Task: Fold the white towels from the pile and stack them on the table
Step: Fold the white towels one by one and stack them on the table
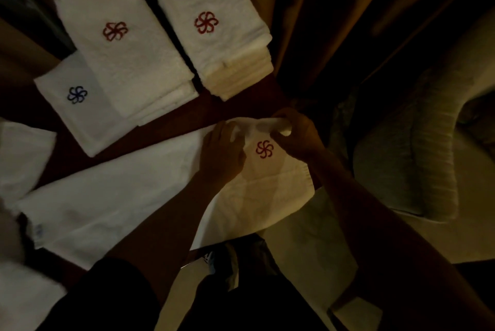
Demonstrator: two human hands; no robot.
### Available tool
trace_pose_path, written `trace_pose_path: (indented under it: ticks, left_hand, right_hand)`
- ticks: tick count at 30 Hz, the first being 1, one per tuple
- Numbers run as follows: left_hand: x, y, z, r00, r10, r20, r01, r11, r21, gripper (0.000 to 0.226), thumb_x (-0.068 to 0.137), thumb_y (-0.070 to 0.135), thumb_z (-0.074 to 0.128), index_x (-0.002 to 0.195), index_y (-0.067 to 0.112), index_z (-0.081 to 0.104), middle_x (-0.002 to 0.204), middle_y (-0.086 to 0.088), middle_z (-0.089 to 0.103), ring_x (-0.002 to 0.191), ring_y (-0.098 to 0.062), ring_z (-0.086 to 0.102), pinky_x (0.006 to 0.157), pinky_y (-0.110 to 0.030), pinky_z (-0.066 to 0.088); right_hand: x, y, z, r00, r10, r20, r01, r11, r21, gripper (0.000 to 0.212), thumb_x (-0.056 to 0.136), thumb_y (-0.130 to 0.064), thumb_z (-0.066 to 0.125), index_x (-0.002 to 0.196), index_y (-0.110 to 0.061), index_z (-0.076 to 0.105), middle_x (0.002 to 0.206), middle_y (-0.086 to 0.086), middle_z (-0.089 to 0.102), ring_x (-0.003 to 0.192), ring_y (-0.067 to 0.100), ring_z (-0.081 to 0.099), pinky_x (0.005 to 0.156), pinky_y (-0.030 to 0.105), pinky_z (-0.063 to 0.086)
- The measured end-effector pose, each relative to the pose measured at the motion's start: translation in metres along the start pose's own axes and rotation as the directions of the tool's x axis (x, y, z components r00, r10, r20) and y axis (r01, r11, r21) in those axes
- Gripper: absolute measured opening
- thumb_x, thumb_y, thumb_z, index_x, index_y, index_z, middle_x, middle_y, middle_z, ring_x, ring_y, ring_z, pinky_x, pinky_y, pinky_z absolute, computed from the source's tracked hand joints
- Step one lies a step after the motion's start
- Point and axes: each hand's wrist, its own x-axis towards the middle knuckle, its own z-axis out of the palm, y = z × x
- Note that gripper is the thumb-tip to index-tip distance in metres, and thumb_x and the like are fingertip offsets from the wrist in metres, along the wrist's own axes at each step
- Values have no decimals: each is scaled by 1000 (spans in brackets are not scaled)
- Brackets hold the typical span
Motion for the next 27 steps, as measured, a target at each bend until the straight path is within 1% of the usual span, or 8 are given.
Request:
trace_pose_path:
  ticks: [3,6,8,11,14,20,24,27]
  left_hand:
    - [0,7,-8,1000,0,11,0,1000,14,24,88,25,53,102,12,67,118,-13,63,119,-33,54,91,-47,49]
    - [-1,10,-16,996,9,-85,-11,999,-30,25,82,26,44,88,10,63,92,-10,62,95,-31,59,73,-40,50]
    - [-5,9,-19,985,15,-173,-27,998,-65,20,79,24,47,83,10,60,84,-10,59,85,-30,58,66,-36,46]
    - [-11,8,-22,973,29,-228,-51,995,-91,11,77,22,49,75,11,53,74,-6,51,73,-25,50,60,-32,37]
    - [-19,9,-22,977,62,-203,-90,987,-133,11,79,23,48,75,13,51,71,-4,47,67,-22,45,55,-31,36]
    - [-39,7,-15,984,128,-128,-149,974,-170,13,80,25,51,76,12,50,75,-4,47,70,-23,46,53,-35,43]
    - [-51,5,-9,987,147,-58,-156,972,-178,13,80,25,52,77,13,51,79,-4,48,76,-25,49,54,-36,46]
    - [-57,5,-6,989,150,-10,-150,979,-137,15,82,28,48,81,13,54,84,-4,52,81,-26,52,57,-38,48]
  right_hand:
    - [-4,0,-3,996,-34,-84,32,999,-27,18,82,3,68,96,-6,65,90,-2,61,83,14,61,67,9,40]
    - [-7,4,-3,992,1,-130,-14,995,-96,31,77,11,59,86,-18,57,87,-2,58,82,17,58,62,16,41]
    - [-10,6,-4,991,28,-131,-48,987,-155,32,79,9,57,88,-22,54,91,-3,56,88,18,56,65,18,38]
    - [-22,8,-5,1000,12,-23,-17,975,-223,35,81,4,65,108,-17,59,108,-1,57,104,19,52,77,26,45]
    - [-34,11,-4,996,37,76,-14,960,-278,41,80,-11,73,118,-24,59,121,-1,57,117,23,50,88,38,49]
    - [-68,14,6,999,47,17,-38,937,-347,23,83,-24,76,103,-20,66,113,-1,62,118,27,53,89,55,52]
    - [-88,22,18,996,84,-9,-82,940,-331,21,83,-23,75,102,-19,68,111,1,65,114,29,57,88,54,53]
    - [-100,21,23,989,145,-28,-146,941,-306,20,87,-16,71,107,-19,70,119,2,64,121,27,54,99,48,50]
